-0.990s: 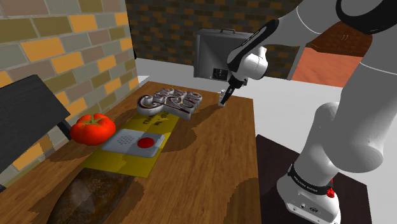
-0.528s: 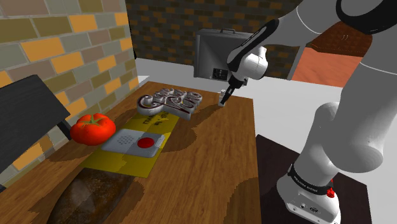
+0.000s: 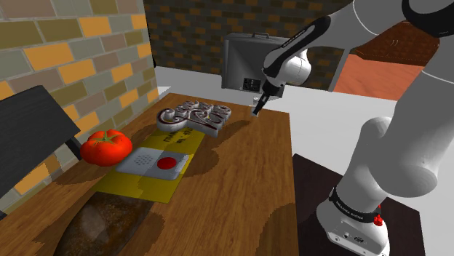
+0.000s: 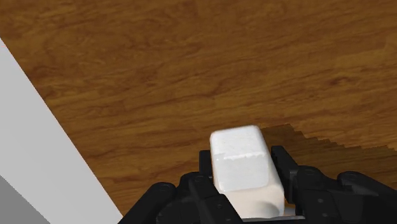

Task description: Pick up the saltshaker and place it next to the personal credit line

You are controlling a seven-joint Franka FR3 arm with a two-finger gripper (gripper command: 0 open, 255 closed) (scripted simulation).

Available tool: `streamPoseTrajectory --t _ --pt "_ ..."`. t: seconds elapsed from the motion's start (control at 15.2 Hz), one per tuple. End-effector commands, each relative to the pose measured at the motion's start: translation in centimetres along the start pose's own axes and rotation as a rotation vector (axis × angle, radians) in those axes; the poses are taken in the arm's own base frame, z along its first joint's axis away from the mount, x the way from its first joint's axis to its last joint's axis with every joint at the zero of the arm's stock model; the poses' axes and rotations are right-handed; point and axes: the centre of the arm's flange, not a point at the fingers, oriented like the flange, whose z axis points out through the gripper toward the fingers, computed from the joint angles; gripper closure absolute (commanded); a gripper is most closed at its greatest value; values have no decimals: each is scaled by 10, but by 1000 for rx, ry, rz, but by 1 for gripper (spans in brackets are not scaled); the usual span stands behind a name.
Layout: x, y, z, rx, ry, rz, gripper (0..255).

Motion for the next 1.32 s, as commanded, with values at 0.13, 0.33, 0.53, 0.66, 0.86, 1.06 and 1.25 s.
streamPoseTrajectory --t 0.13,0.33,0.53,0.66,0.86,1.06,1.25 --pt "7 -1 -19 -1 -1 0 255" --pt "13 -1 -34 -1 -1 0 255" --pt "18 -1 -49 -1 -1 0 255" --pt "22 -2 -59 -1 -1 0 255" --pt "27 -2 -73 -1 -1 0 255" --pt "32 -2 -88 -1 -1 0 255" --pt "38 -3 -103 -1 -1 0 255"
